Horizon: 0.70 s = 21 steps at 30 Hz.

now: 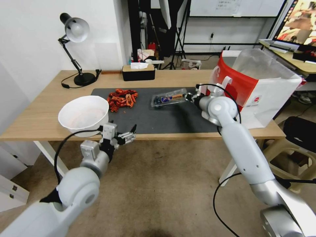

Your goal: Close the takeout container lid, then place the container into the takeout bag.

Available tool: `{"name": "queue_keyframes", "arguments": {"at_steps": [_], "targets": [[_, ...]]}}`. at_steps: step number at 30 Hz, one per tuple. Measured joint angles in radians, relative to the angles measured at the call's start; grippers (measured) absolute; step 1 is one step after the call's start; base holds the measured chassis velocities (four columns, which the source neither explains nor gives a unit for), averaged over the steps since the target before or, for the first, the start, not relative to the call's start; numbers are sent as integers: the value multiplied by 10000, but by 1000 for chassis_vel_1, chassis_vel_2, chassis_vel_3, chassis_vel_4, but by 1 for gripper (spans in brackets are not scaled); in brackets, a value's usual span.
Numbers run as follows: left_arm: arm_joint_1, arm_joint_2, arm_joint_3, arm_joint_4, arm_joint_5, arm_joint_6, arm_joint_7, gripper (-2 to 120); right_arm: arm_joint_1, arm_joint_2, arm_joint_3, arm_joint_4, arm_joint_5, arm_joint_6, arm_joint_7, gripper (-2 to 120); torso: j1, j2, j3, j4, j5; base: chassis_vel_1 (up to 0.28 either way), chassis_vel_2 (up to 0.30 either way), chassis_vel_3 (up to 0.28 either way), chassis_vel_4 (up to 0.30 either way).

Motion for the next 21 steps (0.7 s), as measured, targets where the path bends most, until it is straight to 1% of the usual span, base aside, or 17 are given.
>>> {"name": "queue_keyframes", "arguments": {"at_steps": [1,2,4,5,6,7,8,11,13,16,21], "targets": [[172,-65,-18,-13,153,-58,-231,100,-14,-11,15,25,39,16,-26,2,0,0,0,0,-1,0,0,0,0],[172,-65,-18,-13,153,-58,-231,100,-14,-11,15,25,39,16,-26,2,0,0,0,0,-1,0,0,0,0],[523,-255,-45,-14,490,-193,-546,100,-58,-31,21,84,94,89,-145,2,0,0,0,3,-4,0,0,0,0],[523,-255,-45,-14,490,-193,-546,100,-58,-31,21,84,94,89,-145,2,0,0,0,3,-4,0,0,0,0],[744,-427,-46,-14,641,-261,-762,100,-84,-37,28,150,181,145,-212,2,0,0,0,3,-3,0,0,0,0],[874,-543,-35,-12,693,-307,-838,100,-97,-45,40,222,275,202,-255,2,0,0,-1,3,-3,0,0,0,0],[874,-543,-35,-12,693,-307,-838,100,-97,-45,40,222,275,202,-255,2,0,0,-1,3,-3,0,0,0,0],[1225,-857,5,165,894,-483,-844,100,-99,-133,57,519,637,404,-303,2,1,0,0,1,-4,0,0,0,0],[1266,-898,4,209,956,-532,-829,100,-91,-156,60,591,726,431,-286,2,0,0,0,2,-3,0,0,0,0],[1464,-1139,-76,436,1169,-760,-729,100,86,-335,114,1078,1326,565,-61,2,0,0,0,1,-4,0,0,0,0],[1533,-1237,-135,510,1247,-852,-692,100,331,-496,168,1437,1869,653,216,2,0,0,1,0,-2,0,0,0,0]]}}
